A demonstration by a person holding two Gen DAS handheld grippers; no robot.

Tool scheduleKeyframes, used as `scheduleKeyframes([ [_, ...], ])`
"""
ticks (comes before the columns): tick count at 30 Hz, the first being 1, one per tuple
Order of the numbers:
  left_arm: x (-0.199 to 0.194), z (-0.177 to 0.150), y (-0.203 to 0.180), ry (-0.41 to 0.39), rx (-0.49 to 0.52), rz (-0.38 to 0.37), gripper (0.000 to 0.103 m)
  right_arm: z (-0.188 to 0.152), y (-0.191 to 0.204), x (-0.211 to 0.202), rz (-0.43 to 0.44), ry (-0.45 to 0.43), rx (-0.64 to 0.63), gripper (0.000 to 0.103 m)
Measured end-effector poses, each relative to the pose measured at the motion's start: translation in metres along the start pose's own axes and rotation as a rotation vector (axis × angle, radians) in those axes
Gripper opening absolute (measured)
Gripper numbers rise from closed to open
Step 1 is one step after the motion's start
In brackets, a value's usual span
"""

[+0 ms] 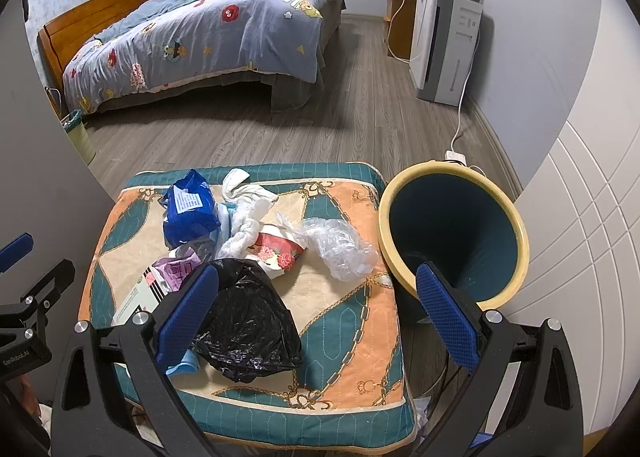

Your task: Collect trash

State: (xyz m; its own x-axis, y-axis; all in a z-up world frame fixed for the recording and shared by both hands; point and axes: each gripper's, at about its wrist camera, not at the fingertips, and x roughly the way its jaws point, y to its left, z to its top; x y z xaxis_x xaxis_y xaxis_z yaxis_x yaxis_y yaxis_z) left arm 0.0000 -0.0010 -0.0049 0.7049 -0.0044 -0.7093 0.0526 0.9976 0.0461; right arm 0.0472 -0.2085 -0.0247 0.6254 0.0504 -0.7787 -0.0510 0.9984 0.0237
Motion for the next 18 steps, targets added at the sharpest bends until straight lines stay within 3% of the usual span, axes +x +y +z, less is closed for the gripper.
scheduleKeyframes([
  [18, 0.0009, -0.0021, -0.0013, 0.010, 0.001, -0.010, 0.098, 0.0001, 0.0000, 0.0005, -0.004, 0.000, 0.002, 0.097],
])
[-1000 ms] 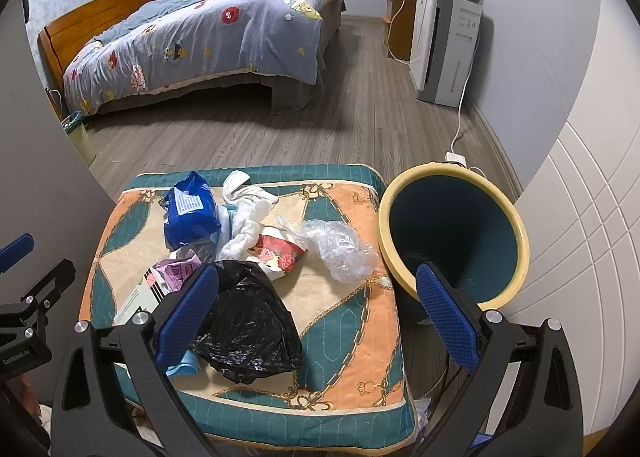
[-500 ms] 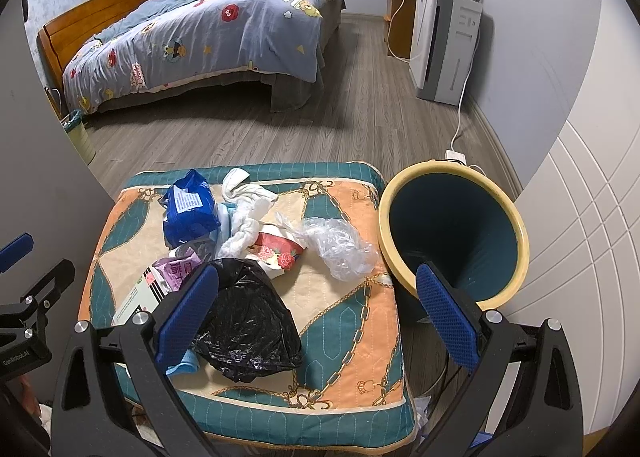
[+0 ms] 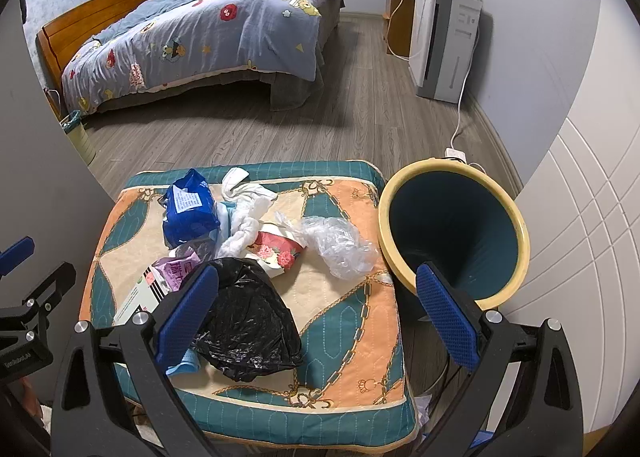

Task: Collect trash
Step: 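Grasp the blue snack bag with the left tool while the right tool grasps the clear plastic bag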

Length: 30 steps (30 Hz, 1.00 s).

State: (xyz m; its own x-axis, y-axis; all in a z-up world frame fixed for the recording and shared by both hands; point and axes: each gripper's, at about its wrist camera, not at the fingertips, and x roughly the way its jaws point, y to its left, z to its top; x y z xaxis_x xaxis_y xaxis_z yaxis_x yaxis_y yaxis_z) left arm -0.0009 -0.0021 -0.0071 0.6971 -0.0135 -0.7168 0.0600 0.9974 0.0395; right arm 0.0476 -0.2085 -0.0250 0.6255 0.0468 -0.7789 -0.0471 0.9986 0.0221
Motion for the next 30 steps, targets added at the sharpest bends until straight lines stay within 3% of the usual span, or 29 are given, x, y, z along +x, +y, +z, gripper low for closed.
scheduleKeyframes([
  [8, 0.003, -0.008, 0.002, -0.010, -0.011, -0.031, 0.098, 0.002, -0.001, 0.003, -0.069, 0.003, 0.011, 0.097],
  [12, 0.006, 0.001, 0.004, -0.004, -0.007, -0.010, 0.098, 0.014, -0.011, -0.003, -0.021, -0.055, 0.009, 0.097],
  [16, 0.016, 0.012, 0.011, 0.003, -0.036, -0.015, 0.098, 0.029, -0.020, 0.000, -0.043, -0.107, -0.018, 0.097],
  [19, 0.032, 0.025, 0.016, -0.010, -0.014, 0.035, 0.098, 0.038, -0.025, 0.011, -0.071, -0.085, -0.032, 0.097],
  [24, 0.060, 0.040, 0.021, -0.009, -0.001, 0.029, 0.098, 0.049, -0.043, 0.041, 0.049, -0.020, 0.023, 0.097],
  [28, 0.088, 0.046, 0.021, 0.005, 0.034, 0.104, 0.098, 0.054, -0.045, 0.067, -0.012, 0.005, -0.014, 0.097],
  [30, 0.100, 0.047, 0.023, 0.025, 0.023, 0.087, 0.098, 0.054, -0.046, 0.080, 0.001, 0.027, -0.028, 0.097],
])
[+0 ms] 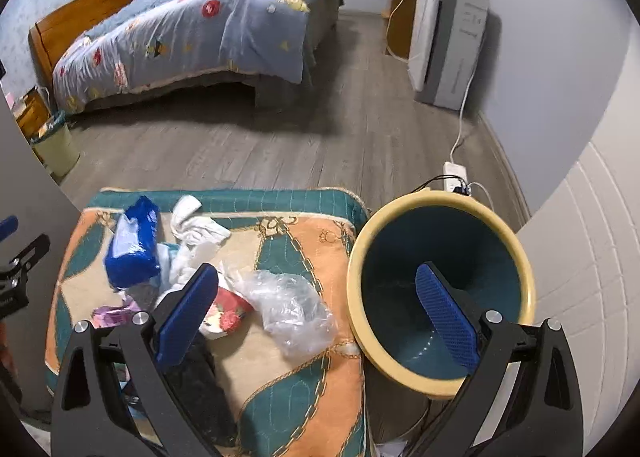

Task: Collect trash
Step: 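Grasp the blue snack bag with the left tool while the right tool grasps the clear plastic bag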

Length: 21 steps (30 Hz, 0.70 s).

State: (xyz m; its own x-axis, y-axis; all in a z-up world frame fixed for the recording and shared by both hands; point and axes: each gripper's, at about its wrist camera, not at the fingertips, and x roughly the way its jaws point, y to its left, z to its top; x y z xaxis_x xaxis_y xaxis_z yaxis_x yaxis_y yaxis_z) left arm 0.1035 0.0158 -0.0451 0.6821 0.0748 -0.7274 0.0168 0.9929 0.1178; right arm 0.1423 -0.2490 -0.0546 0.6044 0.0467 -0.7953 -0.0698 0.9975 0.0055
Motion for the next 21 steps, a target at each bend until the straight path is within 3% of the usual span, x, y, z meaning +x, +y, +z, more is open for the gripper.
scheduleKeyframes([
  [3, 0.022, 0.000, 0.001, 0.036, -0.030, -0.061, 0.098, -0.006, 0.003, 0.026, 0.063, 0.078, -0.030, 0.097],
  [8, 0.055, -0.004, -0.019, 0.106, -0.016, -0.102, 0.098, -0.016, 0.010, 0.057, 0.088, 0.168, -0.072, 0.096],
  [15, 0.088, -0.002, -0.044, 0.131, -0.005, -0.108, 0.098, -0.025, 0.014, 0.085, 0.101, 0.248, -0.104, 0.090],
  [17, 0.094, 0.000, -0.047, 0.137, -0.010, -0.110, 0.098, -0.028, 0.018, 0.091, 0.100, 0.264, -0.120, 0.087],
  [21, 0.110, -0.001, -0.051, 0.175, -0.006, -0.088, 0.097, -0.035, 0.021, 0.099, 0.103, 0.307, -0.138, 0.071],
])
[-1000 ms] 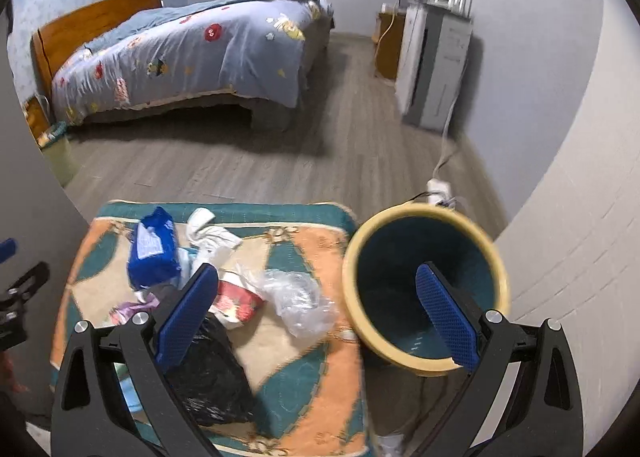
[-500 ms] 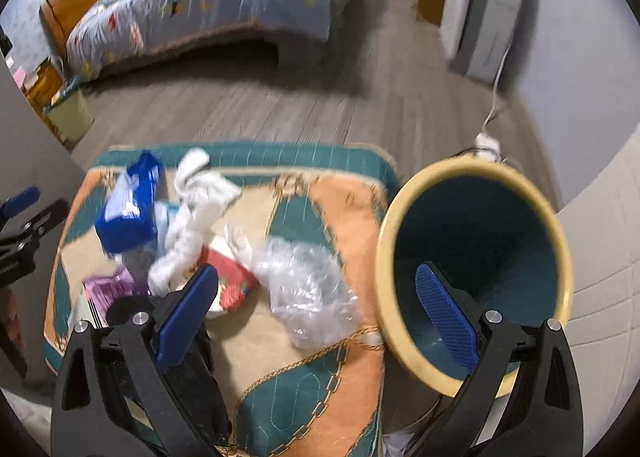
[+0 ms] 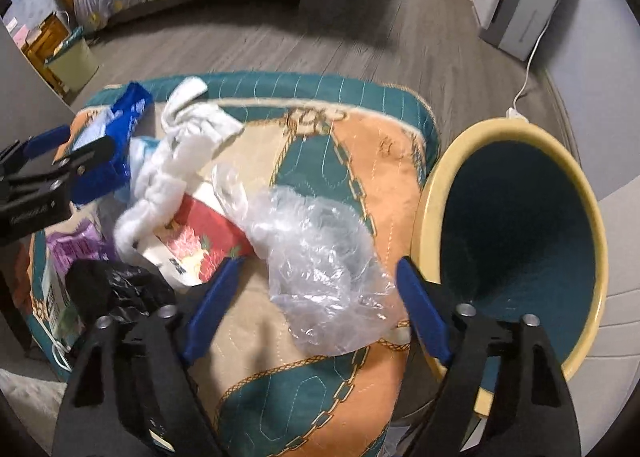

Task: Collect trash
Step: 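Grasp the blue snack bag with the left tool while the right tool grasps the clear plastic bag, then drop the clear bag into the wastebasket with the right tool while the left drops the blue bag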

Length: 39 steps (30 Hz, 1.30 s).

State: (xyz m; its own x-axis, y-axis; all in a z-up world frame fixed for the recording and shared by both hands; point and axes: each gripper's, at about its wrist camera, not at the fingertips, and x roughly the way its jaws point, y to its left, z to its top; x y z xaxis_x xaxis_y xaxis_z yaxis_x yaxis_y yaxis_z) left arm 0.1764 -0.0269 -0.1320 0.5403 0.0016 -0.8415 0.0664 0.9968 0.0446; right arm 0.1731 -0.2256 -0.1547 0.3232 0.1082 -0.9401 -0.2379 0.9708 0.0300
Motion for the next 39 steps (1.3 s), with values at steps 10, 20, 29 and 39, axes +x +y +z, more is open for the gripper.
scheduleKeyframes([
  [10, 0.002, -0.008, -0.002, 0.051, 0.059, 0.003, 0.074, 0.000, 0.003, -0.002, 0.035, 0.034, 0.002, 0.030],
  [20, -0.036, -0.008, 0.009, -0.029, 0.050, -0.010, 0.063, 0.005, -0.006, -0.050, 0.039, -0.070, 0.020, 0.027],
  [29, -0.093, 0.011, -0.026, -0.221, 0.169, 0.012, 0.063, 0.006, -0.032, -0.105, 0.037, -0.209, 0.097, 0.027],
  [39, -0.121, 0.024, -0.101, -0.348, 0.302, -0.178, 0.063, -0.002, -0.122, -0.145, -0.072, -0.299, 0.232, 0.027],
])
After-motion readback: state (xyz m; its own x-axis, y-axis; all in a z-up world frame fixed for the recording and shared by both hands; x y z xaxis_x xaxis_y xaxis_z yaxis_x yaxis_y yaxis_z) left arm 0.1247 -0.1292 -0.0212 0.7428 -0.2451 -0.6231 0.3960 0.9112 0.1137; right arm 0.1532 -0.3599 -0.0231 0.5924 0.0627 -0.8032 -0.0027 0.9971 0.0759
